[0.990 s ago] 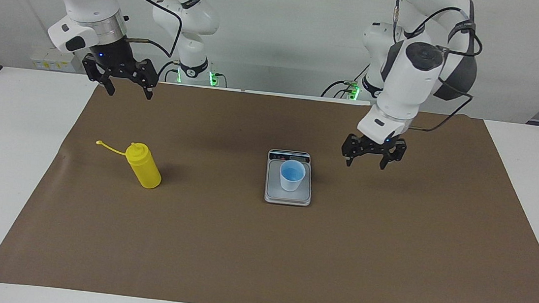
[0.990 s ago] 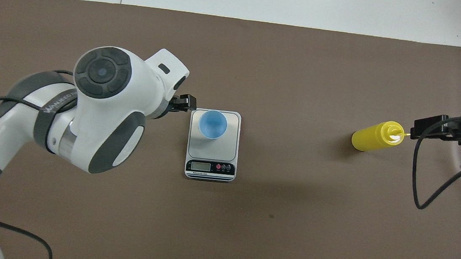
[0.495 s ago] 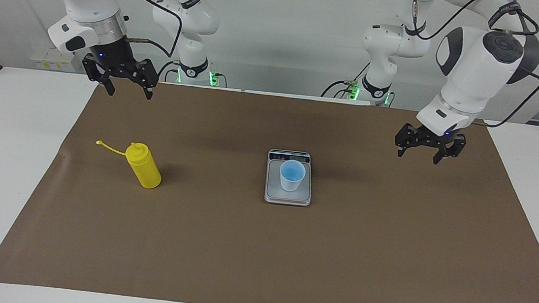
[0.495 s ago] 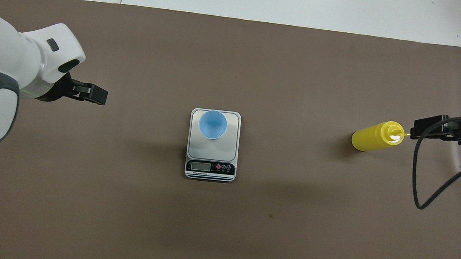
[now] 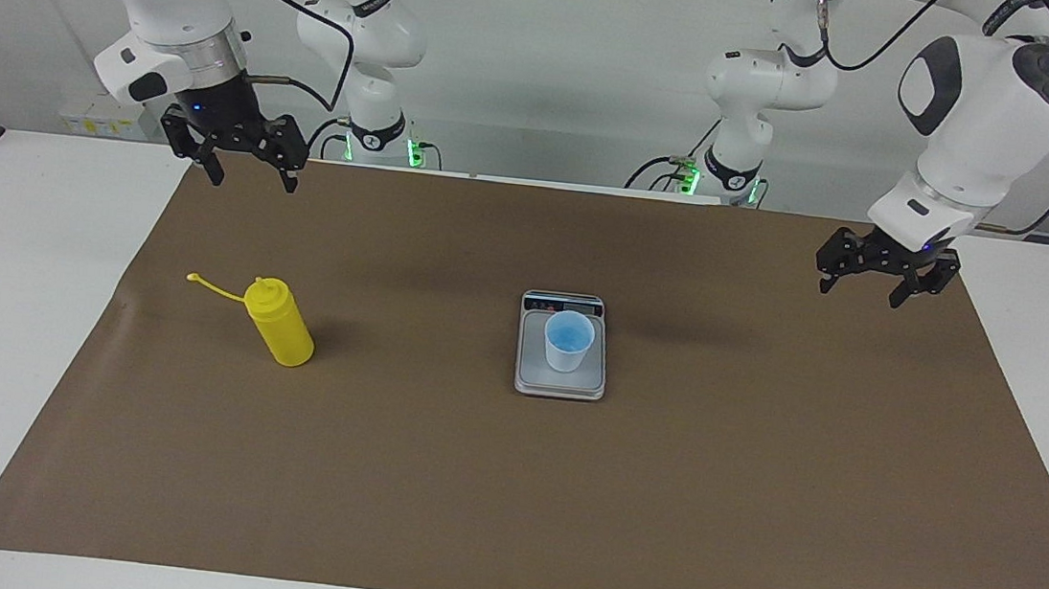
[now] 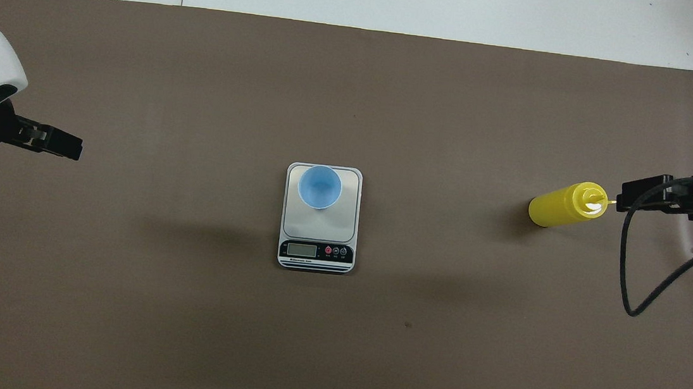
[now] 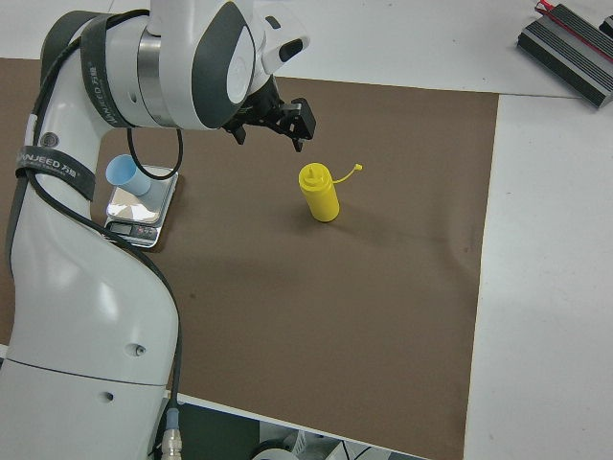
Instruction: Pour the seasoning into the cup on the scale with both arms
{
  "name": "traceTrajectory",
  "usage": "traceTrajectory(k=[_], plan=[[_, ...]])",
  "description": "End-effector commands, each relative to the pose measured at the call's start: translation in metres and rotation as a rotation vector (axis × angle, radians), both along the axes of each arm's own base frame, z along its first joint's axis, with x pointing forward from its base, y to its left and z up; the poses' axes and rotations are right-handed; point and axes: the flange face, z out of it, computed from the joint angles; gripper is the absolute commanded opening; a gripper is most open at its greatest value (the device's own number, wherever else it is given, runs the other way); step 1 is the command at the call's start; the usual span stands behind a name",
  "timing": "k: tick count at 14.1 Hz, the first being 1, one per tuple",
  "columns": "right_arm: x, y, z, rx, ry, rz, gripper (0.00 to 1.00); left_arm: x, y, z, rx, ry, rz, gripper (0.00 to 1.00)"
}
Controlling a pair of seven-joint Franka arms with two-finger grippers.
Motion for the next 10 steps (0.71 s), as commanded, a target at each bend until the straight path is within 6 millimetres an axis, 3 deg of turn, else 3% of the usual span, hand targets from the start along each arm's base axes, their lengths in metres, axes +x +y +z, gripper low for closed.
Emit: traceTrajectory(k=[1, 3, 10], plan=[[-0.012, -0.017, -0.007, 0.008, 0.0, 0.112, 1.0, -0.011, 0.01, 0.041, -0.009, 0.02, 0.003, 1.0], [-0.017, -0.042, -0.018, 0.016, 0.012, 0.181, 1.0, -0.016, 0.009, 0.06, -0.009, 0.03, 0.003, 1.0], [-0.029, -0.102, -0.07, 0.083, -0.059, 0.448, 1.0, -0.017, 0.022, 0.063, -0.03, 0.035, 0.04, 1.0]])
